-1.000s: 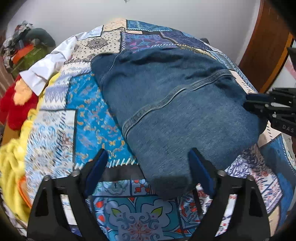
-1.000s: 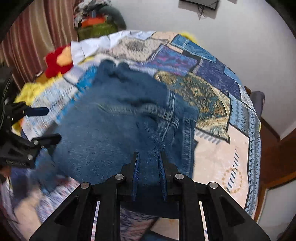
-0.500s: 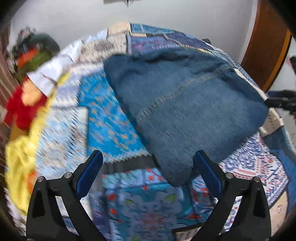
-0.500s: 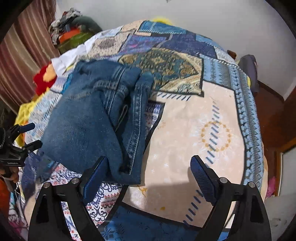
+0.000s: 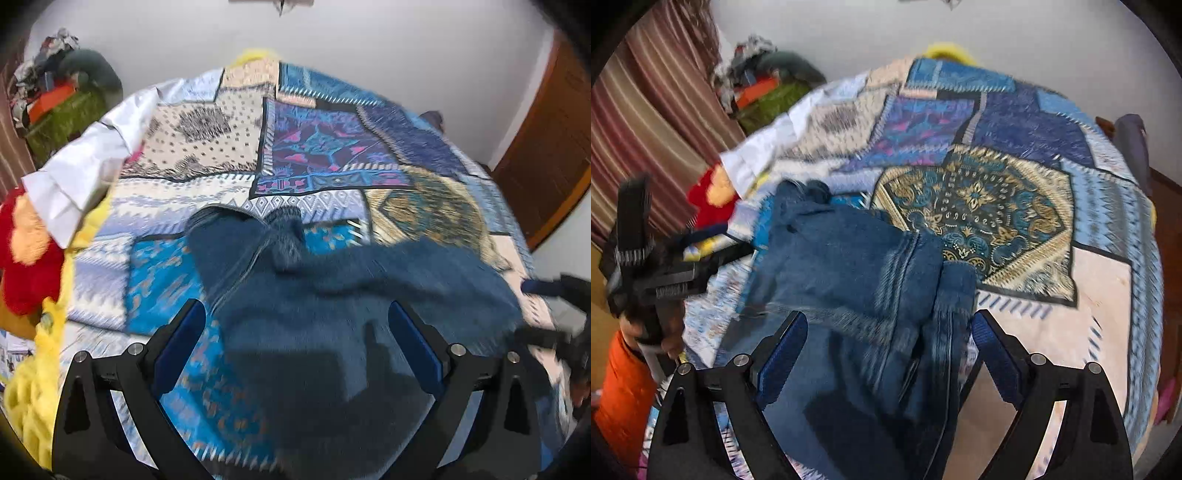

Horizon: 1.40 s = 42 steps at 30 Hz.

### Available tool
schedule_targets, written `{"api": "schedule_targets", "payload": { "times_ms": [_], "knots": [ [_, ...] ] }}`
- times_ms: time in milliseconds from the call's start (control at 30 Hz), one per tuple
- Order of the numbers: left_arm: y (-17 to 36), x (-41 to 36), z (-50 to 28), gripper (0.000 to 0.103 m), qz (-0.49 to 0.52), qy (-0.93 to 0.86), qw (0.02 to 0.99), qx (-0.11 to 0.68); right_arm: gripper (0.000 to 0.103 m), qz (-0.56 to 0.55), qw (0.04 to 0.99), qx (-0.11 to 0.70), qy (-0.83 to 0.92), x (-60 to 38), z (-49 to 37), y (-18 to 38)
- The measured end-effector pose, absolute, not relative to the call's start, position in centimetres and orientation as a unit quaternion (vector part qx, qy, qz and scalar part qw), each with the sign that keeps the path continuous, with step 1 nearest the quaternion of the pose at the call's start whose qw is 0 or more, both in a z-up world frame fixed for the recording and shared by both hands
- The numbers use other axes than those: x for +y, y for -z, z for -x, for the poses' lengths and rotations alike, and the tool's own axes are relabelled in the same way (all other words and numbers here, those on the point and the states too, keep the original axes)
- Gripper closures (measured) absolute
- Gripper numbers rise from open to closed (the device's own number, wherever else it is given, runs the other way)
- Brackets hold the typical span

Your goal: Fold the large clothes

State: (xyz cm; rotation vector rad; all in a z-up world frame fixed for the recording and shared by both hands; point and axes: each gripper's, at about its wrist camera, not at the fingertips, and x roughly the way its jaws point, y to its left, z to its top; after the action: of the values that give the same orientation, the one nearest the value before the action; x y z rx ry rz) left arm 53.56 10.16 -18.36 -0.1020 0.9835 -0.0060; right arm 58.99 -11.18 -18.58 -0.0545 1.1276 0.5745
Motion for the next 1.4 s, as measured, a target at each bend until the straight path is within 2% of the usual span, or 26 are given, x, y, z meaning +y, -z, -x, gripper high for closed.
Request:
{"api": "schedule_targets", "payload": {
  "times_ms": [100, 267, 500, 633, 867, 1000, 1133, 1200, 1400],
  "knots": [
    [20.5, 10.5, -56.5, 0.004, 0.025, -0.038, 0.873, 0.485, 0.013, 0.011, 0.786, 0.558, -0.266, -11.9, -60.7, 21.1],
    [20.8, 14.0, -56.3, 0.004, 0.053, -0.077, 0.876, 0.473, 0.012, -0.050, 0.761, 0.575, -0.295, -14.5, -61.4, 22.4],
    [18.5, 18.3, -51.5, 0.005, 0.035, -0.091, 0.879, 0.466, 0.011, 0.020, 0.799, 0.529, -0.283, -13.9, -58.8, 18.6],
    [18.2, 18.5, -47.3, 0.005, 0.046, -0.042, 0.876, 0.478, 0.003, 0.008, 0.799, 0.523, -0.296, -14.2, -57.6, 17.7],
    [22.7, 16.7, -43.2, 0.005, 0.201, 0.066, 0.820, 0.532, 0.003, -0.027, 0.745, 0.597, -0.296, -13.6, -57.3, 22.3],
    [25.0, 15.0, -43.5, 0.004, 0.236, 0.098, 0.802, 0.540, 0.003, -0.081, 0.700, 0.642, -0.302, -13.2, -58.5, 24.9],
    [26.8, 15.0, -45.4, 0.003, 0.323, 0.124, 0.773, 0.531, 0.003, -0.091, 0.683, 0.649, -0.322, -11.8, -59.7, 25.9],
    [27.9, 14.4, -46.5, 0.000, 0.339, 0.131, 0.759, 0.540, 0.003, -0.092, 0.679, 0.650, -0.329, -11.0, -60.2, 26.4],
    [29.6, 13.4, -48.1, 0.001, 0.388, 0.160, 0.734, 0.534, 0.003, -0.083, 0.679, 0.656, -0.319, -9.1, -61.2, 26.9]
  ]
}}
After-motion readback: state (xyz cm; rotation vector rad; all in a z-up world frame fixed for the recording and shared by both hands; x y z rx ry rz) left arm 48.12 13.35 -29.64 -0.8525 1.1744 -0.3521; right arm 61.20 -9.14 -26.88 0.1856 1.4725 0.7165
